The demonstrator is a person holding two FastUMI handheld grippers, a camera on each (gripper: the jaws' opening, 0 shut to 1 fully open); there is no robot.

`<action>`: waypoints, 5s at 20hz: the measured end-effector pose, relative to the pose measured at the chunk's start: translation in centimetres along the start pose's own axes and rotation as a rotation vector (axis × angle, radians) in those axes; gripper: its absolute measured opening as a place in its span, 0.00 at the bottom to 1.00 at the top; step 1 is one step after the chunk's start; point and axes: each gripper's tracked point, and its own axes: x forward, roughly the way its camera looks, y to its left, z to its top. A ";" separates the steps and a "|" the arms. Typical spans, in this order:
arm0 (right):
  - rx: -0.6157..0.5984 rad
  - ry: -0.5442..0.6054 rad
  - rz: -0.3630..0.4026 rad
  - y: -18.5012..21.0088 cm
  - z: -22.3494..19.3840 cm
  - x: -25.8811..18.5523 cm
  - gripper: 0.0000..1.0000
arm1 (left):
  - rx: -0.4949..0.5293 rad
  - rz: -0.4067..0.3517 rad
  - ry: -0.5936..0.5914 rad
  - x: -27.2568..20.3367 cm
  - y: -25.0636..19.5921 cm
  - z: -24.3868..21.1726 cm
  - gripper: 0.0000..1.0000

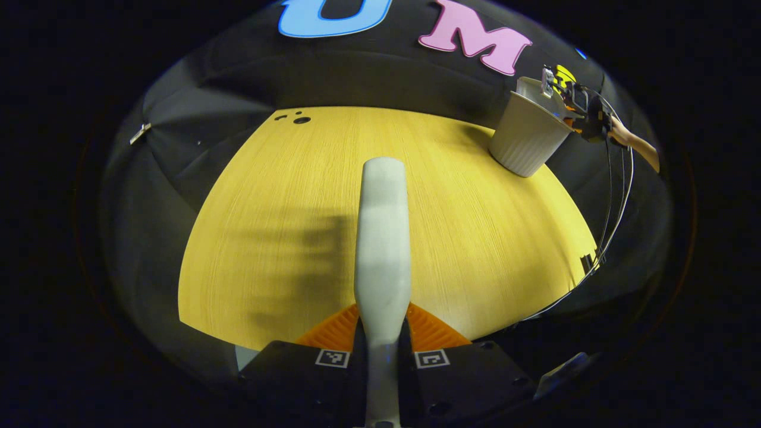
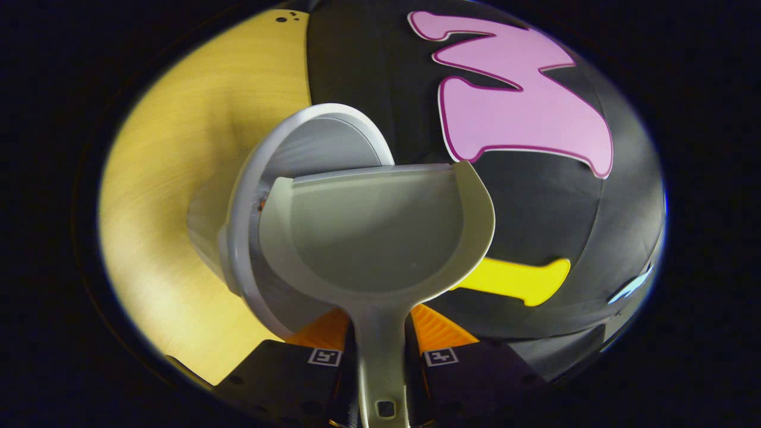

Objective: Pick up the small broom and dustpan from the desktop, sweep the trash into the dustpan with the broom, and then empty the trash into the garbage bin.

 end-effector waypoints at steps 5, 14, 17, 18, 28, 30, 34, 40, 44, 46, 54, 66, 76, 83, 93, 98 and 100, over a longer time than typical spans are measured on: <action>0.300 0.026 0.088 -0.5 -1.2 0.2 0.35 | 0.036 0.026 -0.090 -0.1 -0.8 2.8 0.26; 0.902 -0.004 0.234 -0.4 1.6 0.0 0.35 | -0.023 0.021 -0.111 0.7 -1.5 4.9 0.26; 1.081 -0.049 0.300 -0.8 3.6 -0.9 0.38 | -0.076 -0.008 -0.097 1.4 -2.4 4.6 0.26; 1.133 -0.073 0.328 -0.6 4.6 -1.4 0.35 | -0.089 -0.016 -0.095 1.5 -2.7 4.4 0.26; 1.219 -0.208 0.557 5.9 11.6 -11.9 0.35 | -0.165 0.010 -0.072 1.8 -2.3 1.0 0.24; 1.202 -0.220 0.592 7.6 12.9 -13.5 0.35 | -0.187 0.006 -0.064 1.7 -2.1 0.2 0.26; 1.181 -0.245 0.667 11.9 16.4 -17.4 0.39 | -0.200 0.021 -0.049 1.9 -0.9 -0.8 0.26; 1.047 -0.221 0.771 22.5 20.9 -21.6 0.31 | -0.215 0.049 -0.063 2.9 1.3 0.4 0.24; 1.020 -0.133 0.871 30.6 21.3 -22.3 0.32 | -0.229 0.064 -0.069 3.9 2.2 1.7 0.26; 1.001 -0.079 0.887 33.9 20.7 -21.7 0.35 | -0.226 0.081 -0.061 4.6 2.4 2.0 0.26; 0.970 0.066 0.913 41.1 19.2 -16.8 0.39 | -0.170 0.117 0.018 9.2 1.3 3.9 0.26; 0.937 0.153 0.983 43.6 20.2 -12.1 0.36 | 0.026 0.197 0.155 14.8 0.2 5.0 0.24; 0.973 0.166 1.031 43.3 20.7 -12.2 0.72 | 0.021 0.171 0.137 14.1 -0.6 5.5 0.46; 1.062 0.033 0.894 37.5 21.1 -14.3 0.99 | -0.004 0.122 -0.080 7.4 -2.5 10.5 0.97; 1.241 -0.332 0.527 20.5 19.1 -21.8 0.99 | 0.009 0.082 -0.501 -7.5 -5.6 13.7 0.97; 1.268 -0.458 0.421 16.9 18.6 -25.6 0.99 | -0.003 0.101 -0.657 -12.6 -6.0 13.7 0.96; 1.267 -0.519 0.368 15.7 18.8 -26.7 0.99 | 0.026 0.099 -0.702 -14.1 -6.5 13.7 0.96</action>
